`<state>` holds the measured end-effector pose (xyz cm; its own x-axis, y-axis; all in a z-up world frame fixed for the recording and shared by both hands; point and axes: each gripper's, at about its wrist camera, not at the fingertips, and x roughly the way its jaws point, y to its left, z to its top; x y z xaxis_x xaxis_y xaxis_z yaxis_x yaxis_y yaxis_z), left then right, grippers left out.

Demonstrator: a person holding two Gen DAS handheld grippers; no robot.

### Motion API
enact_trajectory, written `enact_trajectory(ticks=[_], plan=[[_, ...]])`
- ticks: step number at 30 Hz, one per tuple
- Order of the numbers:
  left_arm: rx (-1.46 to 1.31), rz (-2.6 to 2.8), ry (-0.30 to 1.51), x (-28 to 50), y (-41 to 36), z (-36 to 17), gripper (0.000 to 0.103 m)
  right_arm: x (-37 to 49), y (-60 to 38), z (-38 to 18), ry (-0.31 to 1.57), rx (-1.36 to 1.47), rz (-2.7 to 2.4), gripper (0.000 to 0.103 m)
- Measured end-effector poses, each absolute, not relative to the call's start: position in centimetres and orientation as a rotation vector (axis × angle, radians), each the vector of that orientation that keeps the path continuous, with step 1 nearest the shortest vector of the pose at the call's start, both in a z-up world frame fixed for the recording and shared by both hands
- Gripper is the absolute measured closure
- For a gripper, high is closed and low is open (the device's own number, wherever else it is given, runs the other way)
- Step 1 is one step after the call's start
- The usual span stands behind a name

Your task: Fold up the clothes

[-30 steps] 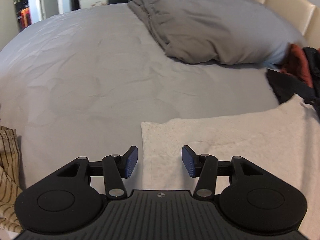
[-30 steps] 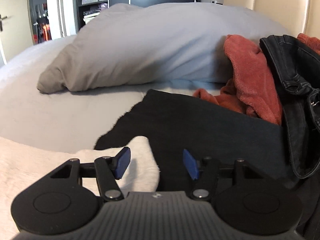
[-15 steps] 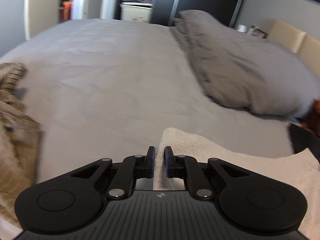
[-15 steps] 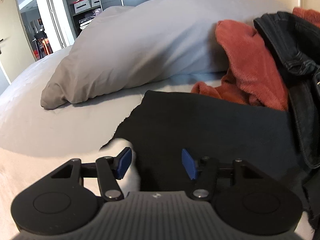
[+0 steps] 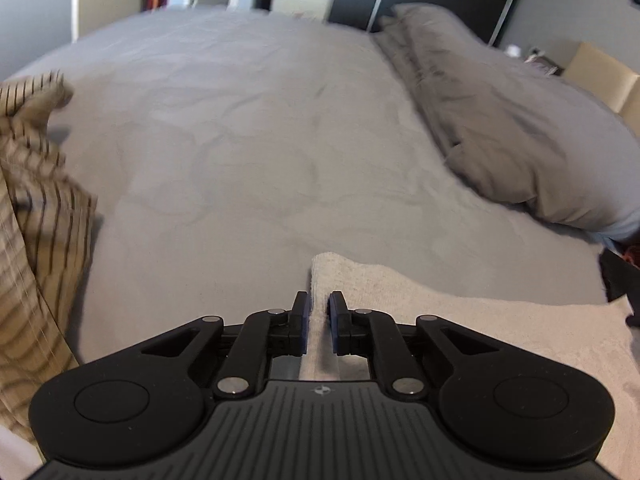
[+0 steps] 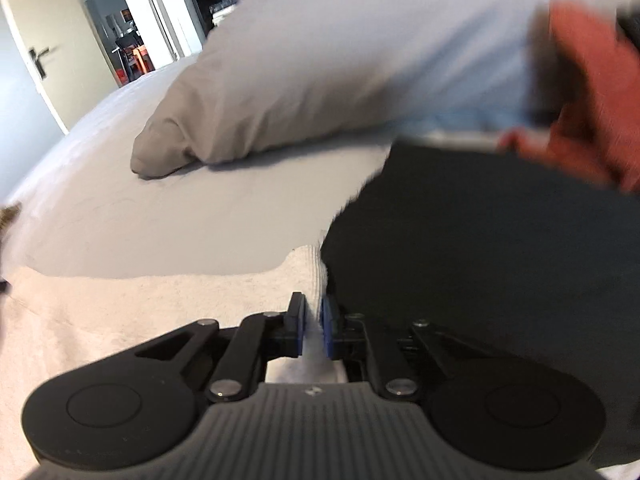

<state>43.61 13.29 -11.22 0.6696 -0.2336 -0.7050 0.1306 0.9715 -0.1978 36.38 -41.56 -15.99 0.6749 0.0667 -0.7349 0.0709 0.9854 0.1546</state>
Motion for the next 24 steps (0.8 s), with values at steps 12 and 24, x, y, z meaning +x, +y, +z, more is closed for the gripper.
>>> enact_trajectory(ticks=[12, 24], plan=[[-0.069, -0.146, 0.726, 45.3, 12.4, -10.0, 0.103, 38.3, -39.0, -16.6, 0.829, -0.048, -0.118, 0.092], [0.056, -0.267, 0.867, 37.3, 16.2, -6.6, 0.09, 32.7, -38.6, -11.2, 0.77, 0.076, -0.112, 0.039]])
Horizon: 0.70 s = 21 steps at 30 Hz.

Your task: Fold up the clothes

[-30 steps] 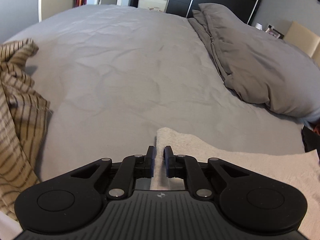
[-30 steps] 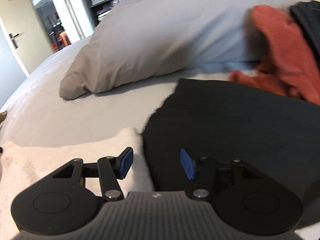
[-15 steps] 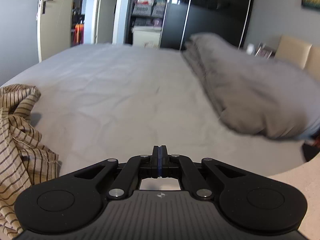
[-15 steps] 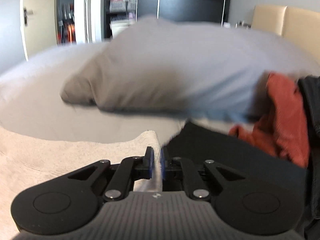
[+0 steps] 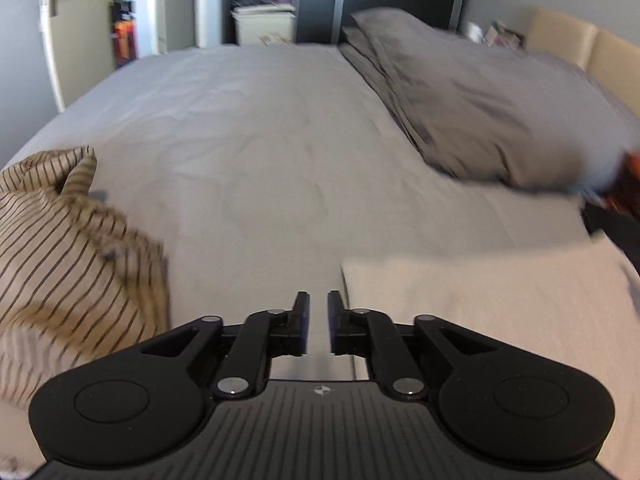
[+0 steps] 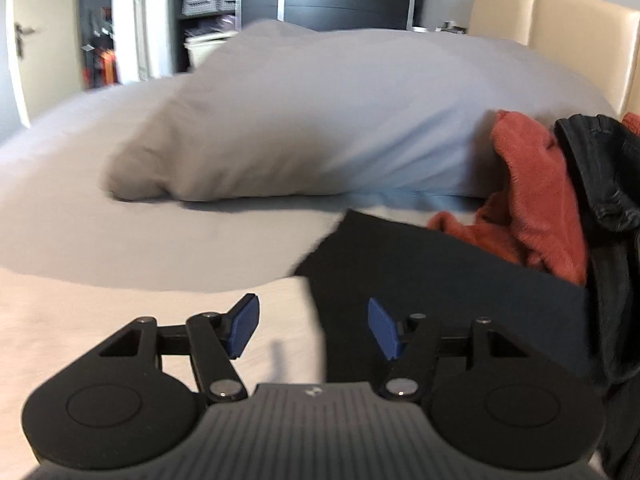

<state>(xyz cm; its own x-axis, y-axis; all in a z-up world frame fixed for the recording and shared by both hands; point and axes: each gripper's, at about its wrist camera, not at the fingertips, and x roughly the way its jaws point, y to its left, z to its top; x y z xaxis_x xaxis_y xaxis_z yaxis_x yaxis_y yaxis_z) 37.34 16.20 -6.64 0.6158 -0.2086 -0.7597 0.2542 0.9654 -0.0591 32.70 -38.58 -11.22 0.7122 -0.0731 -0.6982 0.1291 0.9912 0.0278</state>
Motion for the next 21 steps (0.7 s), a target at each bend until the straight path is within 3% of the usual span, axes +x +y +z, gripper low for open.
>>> enact_trajectory(ticks=[3, 6, 10, 13, 21], plan=[[0.1, -0.326, 0.923, 33.2, 17.0, -6.1, 0.078, 29.5, -36.1, -9.9, 0.781, 0.105, -0.025, 0.039], [0.086, -0.376, 0.985, 29.2, 17.7, -6.4, 0.06, 26.5, -32.8, -9.4, 0.81, 0.129, 0.063, 0.039], [0.074, -0.414, 0.976, 24.3, 17.5, -7.0, 0.059, 23.8, -27.8, -9.3, 0.851, 0.125, 0.176, 0.042], [0.092, -0.438, 0.976, 21.9, 17.0, -7.7, 0.06, 22.9, -23.5, -9.5, 0.873, 0.089, 0.262, 0.076], [0.243, -0.442, 1.032, 19.2, 15.9, -10.9, 0.065, 21.1, -9.7, -10.9, 0.882, 0.094, 0.524, 0.076]])
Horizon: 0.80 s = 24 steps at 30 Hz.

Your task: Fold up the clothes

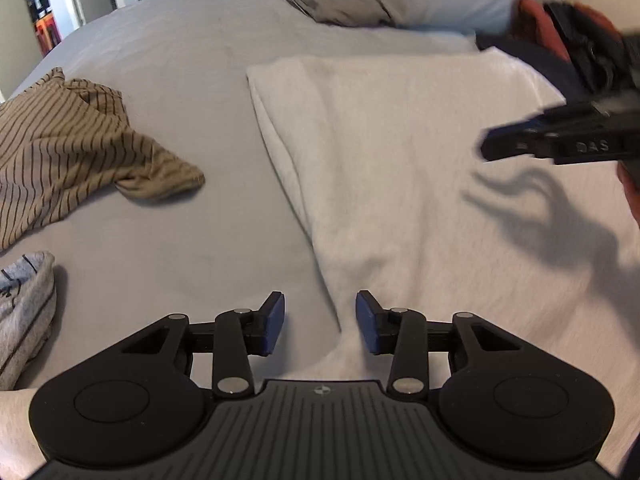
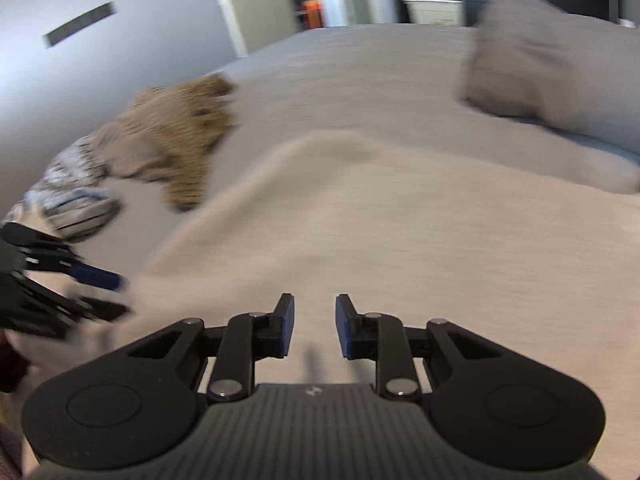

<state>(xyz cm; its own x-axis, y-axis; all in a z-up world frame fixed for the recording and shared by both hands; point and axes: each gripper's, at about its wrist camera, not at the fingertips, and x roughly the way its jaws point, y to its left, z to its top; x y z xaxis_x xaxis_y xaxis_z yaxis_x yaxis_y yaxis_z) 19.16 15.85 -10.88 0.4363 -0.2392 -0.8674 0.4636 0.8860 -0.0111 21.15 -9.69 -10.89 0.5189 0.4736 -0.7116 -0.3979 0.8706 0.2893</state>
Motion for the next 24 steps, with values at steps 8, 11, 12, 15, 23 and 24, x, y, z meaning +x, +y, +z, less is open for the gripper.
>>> enact_trajectory(ticks=[8, 11, 12, 15, 23, 24], plan=[[0.166, -0.489, 1.062, 18.6, 18.2, -12.8, 0.065, 22.4, 1.1, -14.3, 0.918, -0.078, 0.634, 0.074], [0.129, -0.51, 1.059, 18.9, 19.3, -12.8, 0.065, 23.8, 2.2, -14.6, 0.873, -0.128, 0.619, 0.076], [0.117, -0.512, 1.054, 19.0, 19.6, -12.8, 0.064, 24.6, 2.3, -14.7, 0.872, -0.128, 0.605, 0.076], [0.081, -0.521, 1.042, 19.4, 20.3, -12.8, 0.064, 27.5, 2.7, -14.9, 0.868, -0.106, 0.563, 0.08], [0.056, -0.586, 1.011, 19.6, 21.5, -11.9, 0.058, 32.1, 2.7, -14.8, 0.872, -0.038, 0.503, 0.079], [0.059, -0.613, 1.004, 19.4, 21.3, -11.8, 0.057, 31.7, 2.5, -14.4, 0.871, -0.033, 0.51, 0.077]])
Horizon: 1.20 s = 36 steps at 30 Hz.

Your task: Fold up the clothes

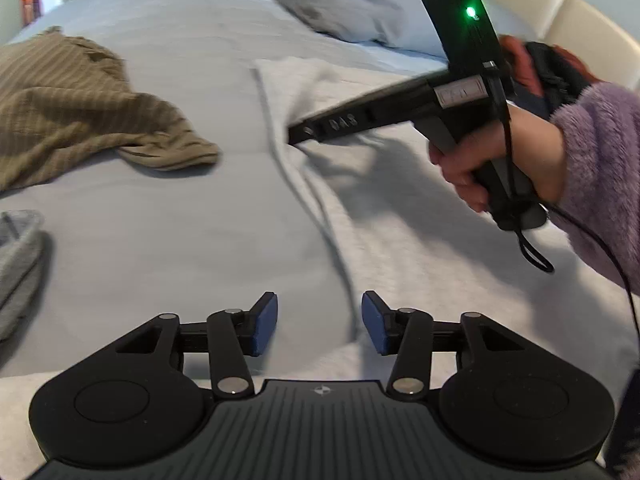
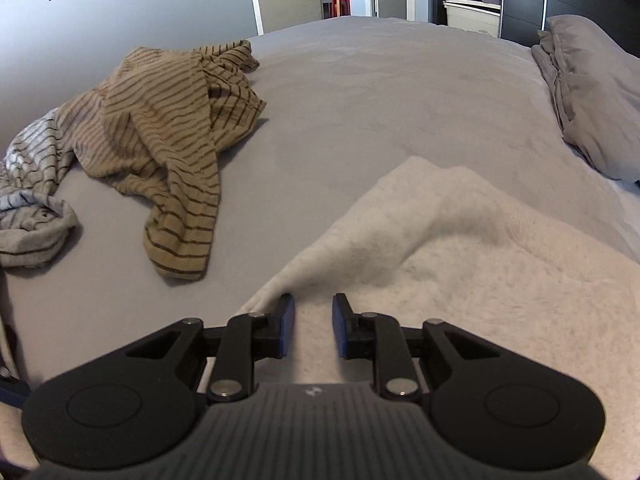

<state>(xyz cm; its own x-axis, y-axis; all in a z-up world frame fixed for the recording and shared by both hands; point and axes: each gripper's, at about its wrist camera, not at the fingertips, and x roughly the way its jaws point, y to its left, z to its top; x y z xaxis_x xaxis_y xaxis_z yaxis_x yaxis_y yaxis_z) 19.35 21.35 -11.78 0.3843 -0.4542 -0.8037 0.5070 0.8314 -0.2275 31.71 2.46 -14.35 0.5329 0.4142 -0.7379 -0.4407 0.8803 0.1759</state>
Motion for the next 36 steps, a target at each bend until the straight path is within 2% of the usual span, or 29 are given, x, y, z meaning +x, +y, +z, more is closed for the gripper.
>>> enact_trajectory(ticks=[2, 7, 9, 10, 14, 24, 28, 30, 31, 32, 33, 36], plan=[[0.08, -0.66, 0.983, 18.8, 20.8, -11.8, 0.05, 30.7, 1.8, -13.6, 0.868, -0.019, 0.525, 0.076], [0.161, -0.671, 0.993, 18.0, 19.2, -12.9, 0.051, 25.7, -0.9, -12.1, 0.86, 0.006, 0.552, 0.073], [0.131, -0.694, 1.007, 18.1, 19.2, -12.9, 0.07, 23.7, -2.4, -11.6, 0.852, -0.013, 0.53, 0.071], [0.107, -0.709, 1.022, 18.2, 19.3, -12.8, 0.088, 22.7, -3.4, -11.3, 0.85, -0.027, 0.513, 0.069], [0.118, -0.68, 1.042, 18.3, 18.9, -12.4, 0.094, 18.9, -9.1, -9.7, 0.852, -0.078, 0.398, 0.057], [0.145, -0.5, 1.133, 18.0, 19.1, -9.8, 0.095, 11.4, -28.6, -8.1, 0.958, -0.103, -0.096, 0.052], [0.144, -0.503, 1.1, 18.1, 18.4, -9.7, 0.092, 9.4, -35.5, -8.8, 0.997, 0.024, -0.196, 0.052], [0.137, -0.489, 1.082, 18.2, 18.5, -9.4, 0.086, 8.9, -37.9, -9.3, 0.992, 0.158, -0.18, 0.048], [0.125, -0.478, 1.08, 18.4, 18.5, -9.3, 0.076, 8.9, -38.7, -9.5, 0.986, 0.22, -0.16, 0.044], [0.111, -0.464, 1.077, 18.5, 18.5, -9.2, 0.062, 8.9, -39.2, -9.8, 0.98, 0.271, -0.14, 0.043], [0.1, -0.444, 1.072, 18.7, 18.4, -9.1, 0.055, 9.0, -39.7, -10.1, 0.972, 0.306, -0.125, 0.043], [0.076, -0.399, 1.086, 19.6, 17.8, -9.5, 0.053, 10.0, -39.7, -11.3, 0.968, 0.348, -0.077, 0.042]])
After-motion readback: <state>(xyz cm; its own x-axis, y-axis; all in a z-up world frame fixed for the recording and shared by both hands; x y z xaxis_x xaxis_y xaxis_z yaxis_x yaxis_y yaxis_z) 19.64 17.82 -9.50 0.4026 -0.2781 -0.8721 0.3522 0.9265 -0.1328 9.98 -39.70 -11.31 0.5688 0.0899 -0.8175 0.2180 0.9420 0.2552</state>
